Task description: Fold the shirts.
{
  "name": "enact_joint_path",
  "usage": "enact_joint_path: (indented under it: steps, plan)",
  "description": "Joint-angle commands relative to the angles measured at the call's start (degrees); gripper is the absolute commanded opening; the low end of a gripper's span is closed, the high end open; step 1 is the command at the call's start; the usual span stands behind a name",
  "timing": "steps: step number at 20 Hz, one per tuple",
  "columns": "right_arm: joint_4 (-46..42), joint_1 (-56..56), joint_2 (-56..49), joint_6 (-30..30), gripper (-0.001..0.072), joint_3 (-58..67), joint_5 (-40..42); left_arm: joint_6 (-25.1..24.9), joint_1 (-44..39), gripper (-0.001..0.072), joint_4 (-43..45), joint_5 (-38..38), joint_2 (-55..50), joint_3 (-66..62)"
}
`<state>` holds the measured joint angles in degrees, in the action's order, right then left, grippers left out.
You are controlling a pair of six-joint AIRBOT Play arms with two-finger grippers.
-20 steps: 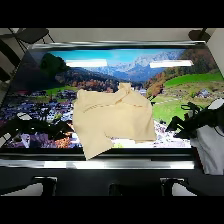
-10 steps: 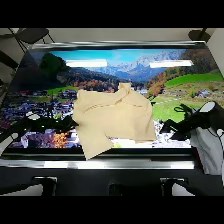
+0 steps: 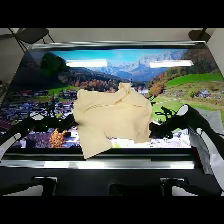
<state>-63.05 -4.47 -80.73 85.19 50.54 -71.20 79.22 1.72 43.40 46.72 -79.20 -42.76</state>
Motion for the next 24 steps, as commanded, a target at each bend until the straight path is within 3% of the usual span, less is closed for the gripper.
enact_joint_path:
  steps: [1,3,5,8,10,15,19,21,24]
  plan:
    - [-3.30,1.88,2.56,0.09,0.0041,3.37,1.51,-4.74,0.00,0.0027,-1.62,0.39,6.27,-3.52]
    - [-10.23,1.88,8.83,-1.53,0.0041,11.02,3.04,-6.36,0.13,0.0027,-1.60,-3.08,14.75,-9.33]
    - [-15.21,1.88,16.15,-3.67,0.0041,21.33,9.60,-5.25,0.11,0.0027,-1.62,-9.99,23.87,-17.22]
    - [-15.04,1.88,27.52,-3.56,0.0042,37.88,26.51,-5.11,0.13,0.0027,-1.60,-18.91,35.17,-31.06]
    - [-12.24,1.88,33.51,-3.32,0.0042,45.64,29.94,-5.14,0.13,0.0027,-1.46,-22.95,40.74,-37.77]
    - [-11.23,1.88,44.17,-2.40,0.0041,49.40,20.46,-5.05,0.11,0.0027,-1.40,-23.28,49.22,-41.38]
    - [-11.61,1.88,46.03,-1.18,0.0041,49.42,15.43,-3.17,0.11,0.0027,-0.81,-22.51,50.05,-41.38]
    - [-11.89,1.88,45.33,-0.76,0.0041,49.42,14.38,-2.93,0.11,0.0027,4.33,-20.04,49.27,-41.31]
    - [-13.18,1.88,41.13,1.79,0.0040,49.42,10.23,7.41,0.13,0.0027,17.90,-11.43,45.79,-41.31]
